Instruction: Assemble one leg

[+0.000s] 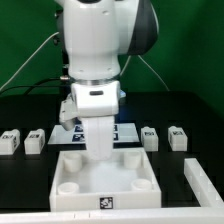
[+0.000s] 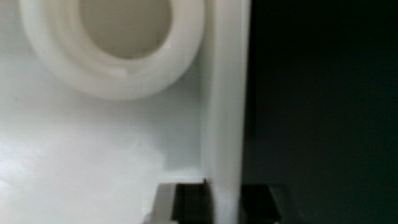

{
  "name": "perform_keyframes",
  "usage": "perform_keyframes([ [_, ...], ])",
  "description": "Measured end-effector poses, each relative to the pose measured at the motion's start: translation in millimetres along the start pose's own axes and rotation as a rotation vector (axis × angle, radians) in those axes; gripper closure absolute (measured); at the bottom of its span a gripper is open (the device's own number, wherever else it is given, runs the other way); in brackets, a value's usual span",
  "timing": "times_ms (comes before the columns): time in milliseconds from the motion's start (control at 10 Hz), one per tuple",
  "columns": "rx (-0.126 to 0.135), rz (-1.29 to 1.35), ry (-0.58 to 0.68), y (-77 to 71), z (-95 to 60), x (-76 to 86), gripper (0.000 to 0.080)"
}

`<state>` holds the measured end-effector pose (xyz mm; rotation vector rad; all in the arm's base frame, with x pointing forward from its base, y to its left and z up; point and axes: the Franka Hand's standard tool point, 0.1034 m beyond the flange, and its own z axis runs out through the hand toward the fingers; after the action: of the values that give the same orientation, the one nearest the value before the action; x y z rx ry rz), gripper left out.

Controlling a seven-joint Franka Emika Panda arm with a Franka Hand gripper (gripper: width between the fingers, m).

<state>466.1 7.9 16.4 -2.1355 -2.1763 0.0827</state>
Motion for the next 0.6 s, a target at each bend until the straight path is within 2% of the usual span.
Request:
perform_keyframes([
  [300, -0.022, 0.017, 0.016, 19.6, -1.8, 27.5, 0.0736],
  [600, -0.036, 0.025, 0.027, 30.2, -3.8, 47.8, 0.0736],
])
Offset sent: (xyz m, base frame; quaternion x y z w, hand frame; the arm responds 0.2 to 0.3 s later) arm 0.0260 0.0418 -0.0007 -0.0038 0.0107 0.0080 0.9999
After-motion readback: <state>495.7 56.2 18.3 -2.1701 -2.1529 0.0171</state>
